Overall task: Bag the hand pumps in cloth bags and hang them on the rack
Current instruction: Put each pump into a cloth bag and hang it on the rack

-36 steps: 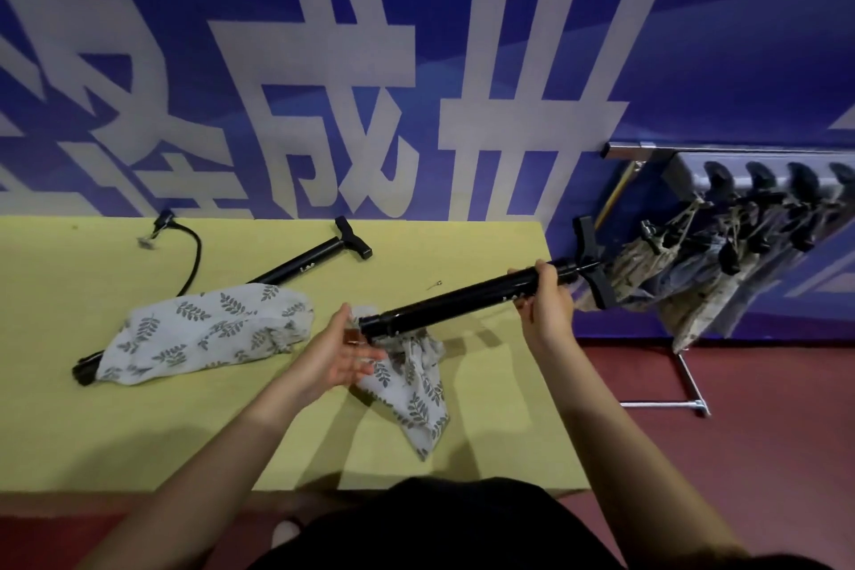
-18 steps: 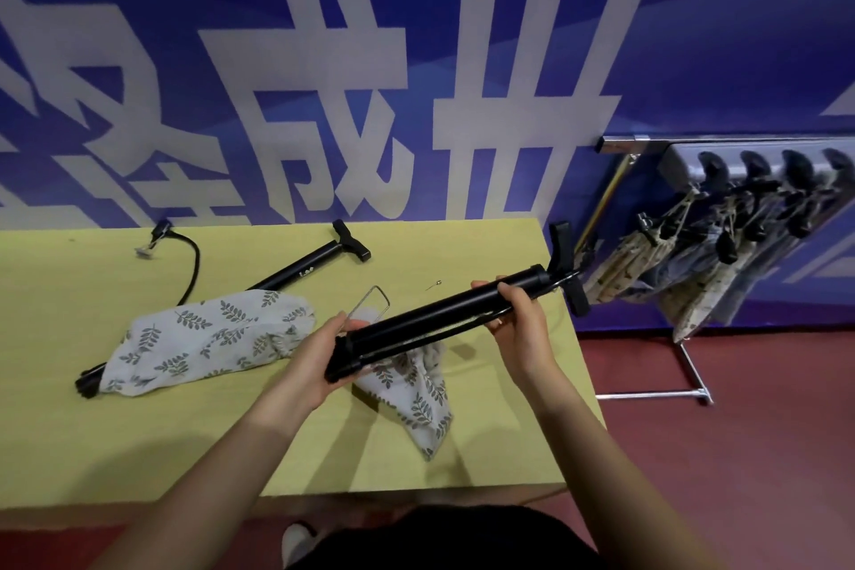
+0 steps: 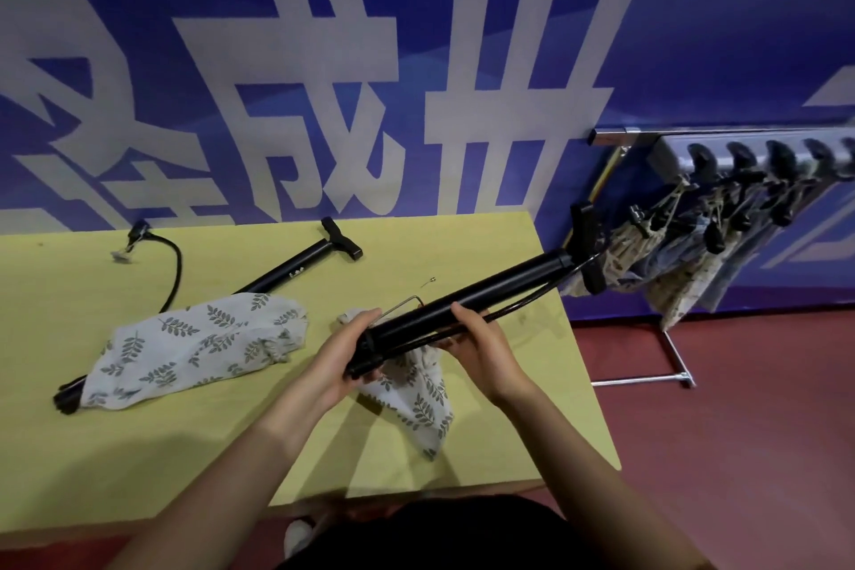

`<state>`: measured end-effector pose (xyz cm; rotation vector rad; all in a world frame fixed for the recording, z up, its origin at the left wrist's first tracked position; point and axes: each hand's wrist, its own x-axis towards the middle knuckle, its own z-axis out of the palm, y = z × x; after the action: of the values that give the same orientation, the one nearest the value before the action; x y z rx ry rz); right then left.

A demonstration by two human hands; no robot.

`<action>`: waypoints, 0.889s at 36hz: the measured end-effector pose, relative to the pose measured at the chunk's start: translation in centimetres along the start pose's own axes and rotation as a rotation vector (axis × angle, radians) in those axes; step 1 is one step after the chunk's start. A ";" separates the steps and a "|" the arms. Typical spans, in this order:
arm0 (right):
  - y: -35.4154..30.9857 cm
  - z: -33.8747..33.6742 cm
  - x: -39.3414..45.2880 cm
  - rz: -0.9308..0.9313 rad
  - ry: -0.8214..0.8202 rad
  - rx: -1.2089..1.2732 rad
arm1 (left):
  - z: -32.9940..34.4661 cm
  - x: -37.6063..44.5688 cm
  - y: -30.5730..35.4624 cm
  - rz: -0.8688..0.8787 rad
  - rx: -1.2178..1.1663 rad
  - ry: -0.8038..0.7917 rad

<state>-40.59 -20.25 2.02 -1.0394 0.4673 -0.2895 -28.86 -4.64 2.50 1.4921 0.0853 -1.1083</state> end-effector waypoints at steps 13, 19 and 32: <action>-2.2 0.5 2.8 -0.084 0.123 -0.220 | -0.8 3.9 2.5 -0.065 0.044 -0.106; -2.7 -2.2 4.0 -0.093 0.429 -0.209 | -1.6 7.2 3.3 0.013 0.329 0.045; -0.4 -5.4 7.4 0.057 0.472 -0.328 | -2.7 9.0 -0.4 -0.199 0.572 0.133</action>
<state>-36.91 -27.78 -1.66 -1.2766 0.9933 -0.4185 -22.73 -7.09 -4.14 2.1046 0.0065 -1.2546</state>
